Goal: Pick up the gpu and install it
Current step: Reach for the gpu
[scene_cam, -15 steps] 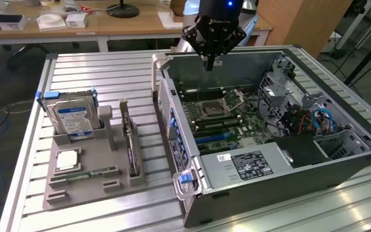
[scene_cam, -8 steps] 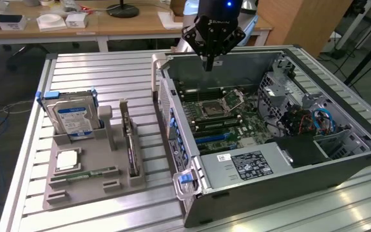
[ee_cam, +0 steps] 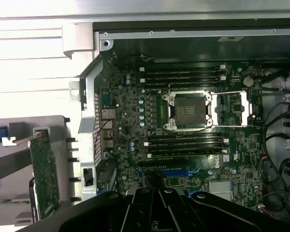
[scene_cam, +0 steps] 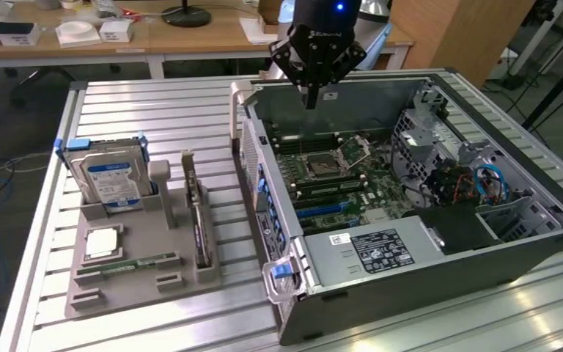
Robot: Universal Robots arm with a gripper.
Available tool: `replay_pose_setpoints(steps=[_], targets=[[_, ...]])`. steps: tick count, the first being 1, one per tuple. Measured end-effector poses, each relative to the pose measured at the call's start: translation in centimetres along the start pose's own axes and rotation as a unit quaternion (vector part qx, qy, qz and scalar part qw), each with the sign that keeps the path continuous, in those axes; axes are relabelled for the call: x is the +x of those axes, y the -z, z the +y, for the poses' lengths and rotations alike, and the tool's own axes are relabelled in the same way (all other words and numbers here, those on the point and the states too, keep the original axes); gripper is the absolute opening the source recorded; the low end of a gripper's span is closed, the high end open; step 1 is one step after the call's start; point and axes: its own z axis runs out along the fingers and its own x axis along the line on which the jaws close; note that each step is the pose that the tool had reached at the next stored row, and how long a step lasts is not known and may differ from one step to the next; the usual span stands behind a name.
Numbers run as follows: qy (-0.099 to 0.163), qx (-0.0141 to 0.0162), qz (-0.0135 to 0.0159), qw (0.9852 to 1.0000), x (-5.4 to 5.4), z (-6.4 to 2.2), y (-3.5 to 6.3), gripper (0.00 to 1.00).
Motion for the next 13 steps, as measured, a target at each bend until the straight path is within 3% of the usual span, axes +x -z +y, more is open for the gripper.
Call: replay_pose_setpoints(steps=[6,13], targets=[[0.0,0.0001,0.0,1.0,0.5,-0.05,-0.03,0.11],[0.0,0.0001,0.0,1.0,1.9,-0.16,-0.11,0.11]])
